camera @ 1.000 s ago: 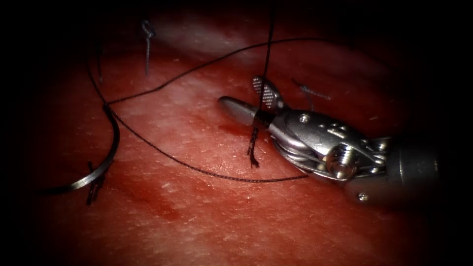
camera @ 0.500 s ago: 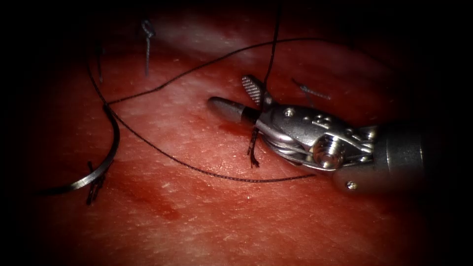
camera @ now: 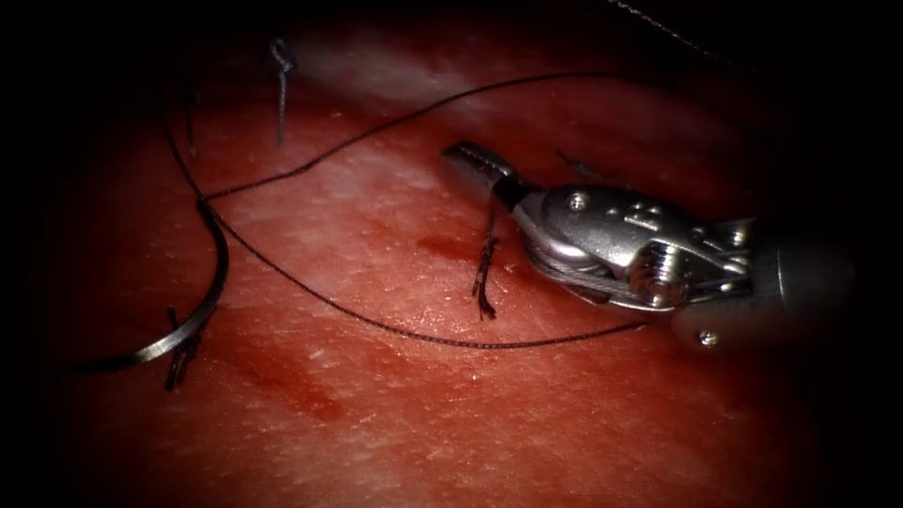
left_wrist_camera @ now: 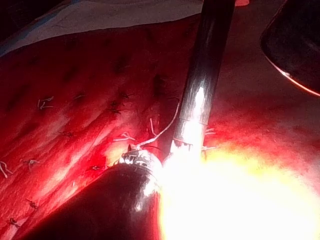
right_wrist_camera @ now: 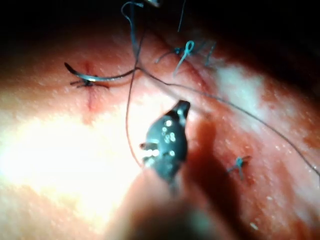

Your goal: Wound Closure

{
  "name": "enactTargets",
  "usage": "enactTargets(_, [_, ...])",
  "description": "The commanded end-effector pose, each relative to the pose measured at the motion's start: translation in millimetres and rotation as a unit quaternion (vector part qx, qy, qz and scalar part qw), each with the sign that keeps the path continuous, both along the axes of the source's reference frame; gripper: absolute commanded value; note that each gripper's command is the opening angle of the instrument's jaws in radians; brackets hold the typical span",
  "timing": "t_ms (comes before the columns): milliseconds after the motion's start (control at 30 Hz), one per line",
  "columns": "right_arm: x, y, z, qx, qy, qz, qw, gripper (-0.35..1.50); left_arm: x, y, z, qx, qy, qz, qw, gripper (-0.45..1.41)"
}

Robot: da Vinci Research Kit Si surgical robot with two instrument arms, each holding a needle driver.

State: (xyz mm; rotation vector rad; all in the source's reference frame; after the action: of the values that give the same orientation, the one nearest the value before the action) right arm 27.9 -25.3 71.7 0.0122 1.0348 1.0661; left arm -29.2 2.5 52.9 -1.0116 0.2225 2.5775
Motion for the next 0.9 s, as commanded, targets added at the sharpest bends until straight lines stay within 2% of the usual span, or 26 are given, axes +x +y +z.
enactTargets(33, [-0.1, -0.2, -0.2, 0.001, -0.002, 0.000, 1.000, 0.99, -0.7, 0.2, 0.5, -0.001, 0.000, 0.000, 1.000, -0.45])
enactTargets(67, [-0.8, -0.2, -0.7, 0.002, -0.004, 0.001, 1.000, 1.14, -1.0, 0.0, 0.7, -0.002, 0.001, -0.001, 1.000, -0.45])
enactTargets(100, [-1.8, -0.4, -1.1, 0.003, -0.002, -0.001, 1.000, 1.18, -1.2, -0.2, 0.9, -0.004, 0.002, -0.002, 1.000, -0.45])
enactTargets(133, [-4.3, -1.1, -2.0, 0.001, -0.004, 0.002, 1.000, 1.16, -1.8, -0.6, 1.8, -0.010, 0.005, -0.006, 1.000, -0.45])
enactTargets(167, [-5.5, -1.6, -2.4, -0.001, -0.006, 0.004, 1.000, 1.13, -2.2, -0.7, 2.3, -0.010, 0.008, -0.005, 1.000, -0.45])
enactTargets(200, [-7.7, -2.5, -2.8, -0.002, -0.011, 0.008, 1.000, 1.04, -3.1, -1.0, 3.7, -0.014, 0.012, -0.005, 1.000, -0.45])
enactTargets(233, [-7.7, -2.5, -2.8, -0.002, -0.011, 0.008, 1.000, 1.04, -3.1, -1.0, 3.7, -0.014, 0.012, -0.005, 1.000, -0.45])
enactTargets(300, [-9.9, -3.8, -3.1, -0.004, -0.017, 0.012, 1.000, 0.99, -4.0, -1.3, 5.4, -0.016, 0.018, -0.003, 1.000, -0.45])
enactTargets(367, [-12.4, -5.7, -3.5, -0.006, -0.026, 0.018, 0.999, 1.03, -5.7, -2.2, 8.5, -0.010, 0.020, 0.003, 1.000, -0.45])
enactTargets(467, [-13.5, -7.0, -3.8, -0.008, -0.033, 0.024, 0.999, 1.06, -6.9, -2.9, 11.1, -0.009, 0.025, 0.010, 1.000, -0.45])
enactTargets(500, [-14.1, -8.0, -4.2, -0.008, -0.040, 0.031, 0.999, 1.11, -7.5, -3.5, 13.6, 0.002, 0.024, 0.008, 1.000, -0.45])
enactTargets(533, [-14.4, -9.0, -4.8, -0.004, -0.040, 0.029, 0.999, 1.13, -7.6, -3.6, 15.6, 0.006, 0.023, 0.006, 1.000, -0.45])
enactTargets(600, [-14.4, -9.6, -5.3, -0.003, -0.040, 0.030, 0.999, 1.13, -7.5, -3.6, 16.4, 0.006, 0.022, 0.004, 1.000, -0.45])
enactTargets(633, [-14.3, -10.5, -6.1, -0.002, -0.038, 0.028, 0.999, 1.08, -6.9, -3.1, 18.2, 0.012, 0.017, -0.003, 1.000, -0.45])
enactTargets(667, [-13.9, -11.3, -6.9, 0.000, -0.038, 0.028, 0.999, 1.04, -6.1, -2.3, 19.7, 0.016, 0.010, -0.008, 1.000, -0.22])
enactTargets(700, [-13.7, -11.5, -7.3, 0.001, -0.036, 0.027, 0.999, 1.03, -5.8, -2.0, 20.1, 0.024, 0.004, -0.016, 1.000, 0.29])
enactTargets(733, [-13.6, -11.7, -7.6, 0.002, -0.035, 0.026, 0.999, 0.99, -5.4, -1.7, 20.5, 0.033, -0.002, -0.026, 0.999, 0.61])
enactTargets(767, [-13.6, -11.7, -7.6, 0.002, -0.035, 0.026, 0.999, 0.99, -5.4, -1.7, 20.5, 0.033, -0.002, -0.026, 0.999, 0.61])
enactTargets(800, [-13.4, -11.8, -8.0, 0.004, -0.033, 0.025, 0.999, 0.98, -4.9, -1.4, 20.7, 0.048, -0.011, -0.040, 0.998, 0.82])
enactTargets(867, [-13.2, -11.8, -8.5, 0.006, -0.030, 0.023, 0.999, 0.94, -4.2, -1.1, 20.5, 0.064, -0.021, -0.053, 0.996, 1.08])
enactTargets(900, [-12.9, -11.8, -8.7, 0.007, -0.030, 0.023, 0.999, 0.98, -3.3, -1.2, 19.3, 0.077, -0.041, -0.072, 0.994, 1.26])
